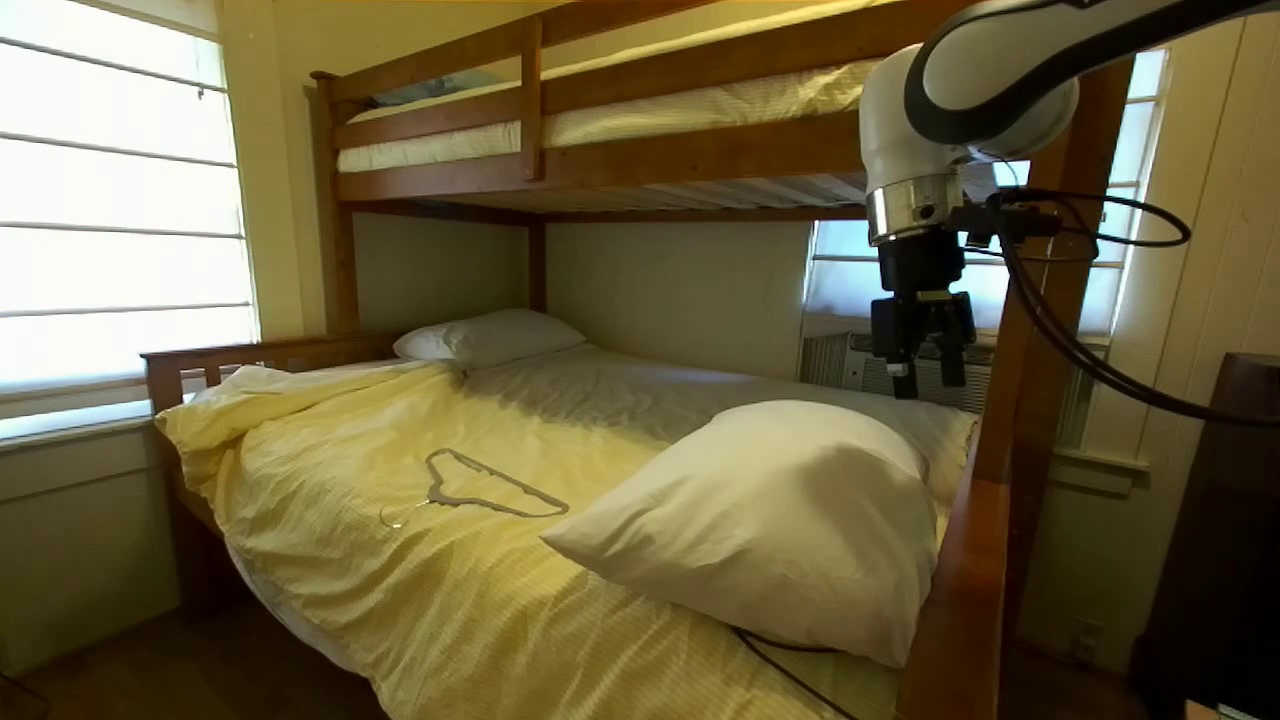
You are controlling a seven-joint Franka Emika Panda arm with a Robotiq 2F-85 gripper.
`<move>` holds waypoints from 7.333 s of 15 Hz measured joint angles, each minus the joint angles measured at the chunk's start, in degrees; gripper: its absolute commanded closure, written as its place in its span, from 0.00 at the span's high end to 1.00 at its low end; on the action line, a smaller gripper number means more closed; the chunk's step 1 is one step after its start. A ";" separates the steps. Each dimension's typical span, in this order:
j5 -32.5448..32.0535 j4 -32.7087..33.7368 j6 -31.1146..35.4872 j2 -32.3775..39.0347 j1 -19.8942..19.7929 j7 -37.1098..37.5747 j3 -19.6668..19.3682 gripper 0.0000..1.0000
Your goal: Flip the pillow over
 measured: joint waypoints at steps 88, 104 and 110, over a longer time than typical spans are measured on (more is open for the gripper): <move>-3.32 14.30 27.12 32.35 2.72 0.47 2.04 0.11; -3.10 14.73 24.18 25.62 3.73 -0.76 2.05 0.00; -3.63 15.55 20.93 17.60 3.40 1.69 1.94 0.00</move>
